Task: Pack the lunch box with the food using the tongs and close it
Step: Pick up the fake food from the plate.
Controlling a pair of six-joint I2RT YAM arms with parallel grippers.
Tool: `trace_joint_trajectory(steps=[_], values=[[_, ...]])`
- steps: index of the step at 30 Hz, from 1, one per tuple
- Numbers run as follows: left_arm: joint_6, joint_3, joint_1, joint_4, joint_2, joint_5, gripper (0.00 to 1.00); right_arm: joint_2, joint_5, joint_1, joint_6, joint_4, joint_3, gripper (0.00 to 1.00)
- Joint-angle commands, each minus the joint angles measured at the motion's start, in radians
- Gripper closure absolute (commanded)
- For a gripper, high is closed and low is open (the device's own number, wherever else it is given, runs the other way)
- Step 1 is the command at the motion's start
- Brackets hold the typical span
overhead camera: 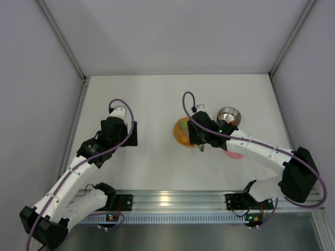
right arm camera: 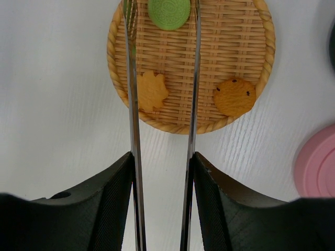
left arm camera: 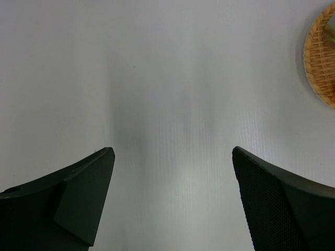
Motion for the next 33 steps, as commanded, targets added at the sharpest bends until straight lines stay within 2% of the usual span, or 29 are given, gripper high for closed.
trace_joint_trajectory(steps=[1,12,24,33], values=[[-0.008,-0.009,-0.004,0.02,-0.004,-0.008,0.01,0.009,-0.006,0.016,0.0,0.082,0.032,0.53],[-0.008,-0.009,-0.004,0.02,-0.005,-0.009,0.01,0.013,0.009,0.014,0.006,0.072,0.029,0.54],[-0.008,-0.009,-0.004,0.02,-0.004,-0.009,0.01,-0.005,0.014,0.014,0.006,0.059,0.026,0.66],[-0.008,-0.009,-0.004,0.02,-0.002,-0.008,0.01,-0.077,0.058,0.007,-0.003,0.006,0.042,0.65]])
